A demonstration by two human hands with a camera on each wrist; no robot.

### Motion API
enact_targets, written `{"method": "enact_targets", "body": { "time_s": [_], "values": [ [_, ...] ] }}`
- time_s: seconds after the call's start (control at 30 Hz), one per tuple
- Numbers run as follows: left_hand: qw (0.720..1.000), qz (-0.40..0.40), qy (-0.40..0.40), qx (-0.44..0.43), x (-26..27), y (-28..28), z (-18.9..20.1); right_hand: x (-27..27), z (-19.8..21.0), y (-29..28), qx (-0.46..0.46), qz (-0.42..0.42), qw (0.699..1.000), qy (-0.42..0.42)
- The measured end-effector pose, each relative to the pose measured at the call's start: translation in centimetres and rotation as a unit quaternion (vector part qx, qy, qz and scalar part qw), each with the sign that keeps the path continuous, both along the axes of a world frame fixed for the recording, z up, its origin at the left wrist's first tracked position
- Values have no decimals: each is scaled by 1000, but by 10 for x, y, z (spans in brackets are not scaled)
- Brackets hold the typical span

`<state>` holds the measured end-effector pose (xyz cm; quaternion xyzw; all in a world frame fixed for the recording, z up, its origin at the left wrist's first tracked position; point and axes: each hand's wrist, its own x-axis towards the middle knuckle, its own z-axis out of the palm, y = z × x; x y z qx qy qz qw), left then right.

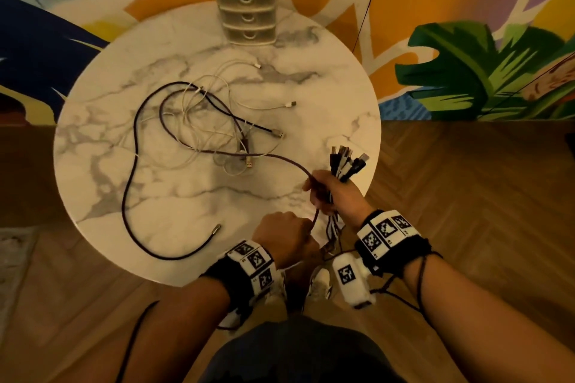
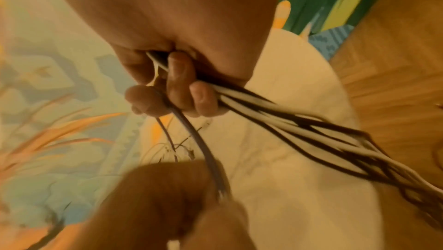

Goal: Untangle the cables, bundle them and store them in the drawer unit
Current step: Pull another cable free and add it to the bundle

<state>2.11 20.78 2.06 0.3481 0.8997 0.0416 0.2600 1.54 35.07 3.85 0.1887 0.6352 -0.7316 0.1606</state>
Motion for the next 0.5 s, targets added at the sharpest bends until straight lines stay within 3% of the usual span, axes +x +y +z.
{"method": "enact_targets", "body": {
  "time_s": [0.17,0.23,0.27,0.3,0.33,0.4,0.43,0.47,0.5],
  "values": [
    [994,36,-74,-65,-20,-36,-19,-9,27,0,29,-36,995,86],
    [984,107,-142,29,-37,-41,-16,-11,32,2,28,-67,992,108],
    [961,163,-195,111,-45,-38,-8,-10,33,2,30,-72,990,115],
    [915,235,-260,200,-54,-31,3,-8,31,1,36,-65,990,120],
    [845,310,-324,291,-62,-23,16,-4,27,-2,46,-47,990,121],
    [679,408,-409,453,-76,-4,50,6,15,-8,50,-2,993,105],
    [624,433,-405,509,-84,2,65,12,9,-12,49,19,994,97],
    [599,447,-378,546,-90,7,77,17,5,-14,55,37,994,92],
    [605,448,-335,566,-94,10,88,21,2,-14,64,51,993,84]
  ]
}}
